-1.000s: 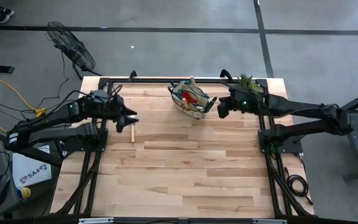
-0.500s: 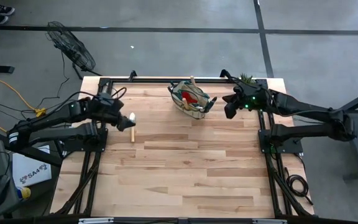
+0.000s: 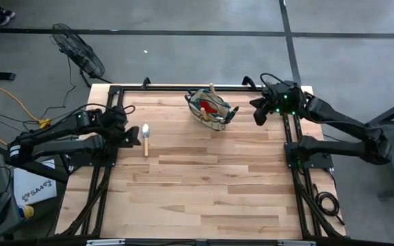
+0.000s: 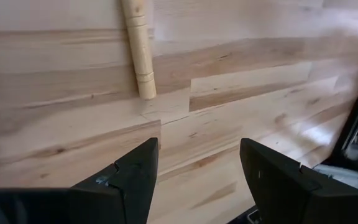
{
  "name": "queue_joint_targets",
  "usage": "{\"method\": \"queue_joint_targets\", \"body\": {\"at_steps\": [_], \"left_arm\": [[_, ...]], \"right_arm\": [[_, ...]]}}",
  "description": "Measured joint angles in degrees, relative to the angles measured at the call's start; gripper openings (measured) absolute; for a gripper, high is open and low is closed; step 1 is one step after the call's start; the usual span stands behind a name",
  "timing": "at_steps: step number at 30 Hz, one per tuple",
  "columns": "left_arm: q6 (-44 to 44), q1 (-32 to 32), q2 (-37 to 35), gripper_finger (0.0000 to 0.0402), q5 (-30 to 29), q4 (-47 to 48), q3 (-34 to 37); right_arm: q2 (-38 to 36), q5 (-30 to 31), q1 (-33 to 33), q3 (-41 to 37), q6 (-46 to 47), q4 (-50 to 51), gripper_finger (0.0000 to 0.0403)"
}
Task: Pick & Place Garden tools in Gardening bag
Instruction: Put the trowel into the gardening bag
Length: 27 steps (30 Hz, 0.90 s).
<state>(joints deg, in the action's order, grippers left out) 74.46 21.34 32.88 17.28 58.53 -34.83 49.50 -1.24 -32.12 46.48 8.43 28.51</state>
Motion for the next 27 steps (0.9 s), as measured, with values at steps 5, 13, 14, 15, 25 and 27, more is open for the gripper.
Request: {"method": "queue_joint_targets", "body": {"at_steps": [5,13,14,15,25,27], "left_arm": [[3.08,-0.29,0.63,0.0222,0.12,-0.02,0.0],[7.8,-8.9,5.97,0.0222,-3.56,-7.25,0.0],[8.31,-10.18,6.74,0.0222,-4.72,-7.96,0.0],[8.98,-11.44,7.48,0.0222,-6.09,-8.24,0.0],[19.85,-22.59,11.28,0.0222,-16.44,-9.07,0.0],[21.95,-24.91,11.26,0.0222,-19.56,-9.17,0.0]], "right_arm": [[0.0,-5.27,-4.08,0.0,-3.27,0.0,0.0004],[0.02,-10.11,-8.47,0.0,-4.37,-0.55,0.0004],[0.02,-10.44,-8.81,0.0,-4.85,-0.53,0.0004],[0.02,-10.81,-9.12,0.0,-5.41,-0.53,0.0004],[0.03,-14.07,-10.43,0.0,-7.21,-0.92,0.0004],[0.04,-14.09,-10.43,0.0,-7.22,-0.99,0.0004]]}}
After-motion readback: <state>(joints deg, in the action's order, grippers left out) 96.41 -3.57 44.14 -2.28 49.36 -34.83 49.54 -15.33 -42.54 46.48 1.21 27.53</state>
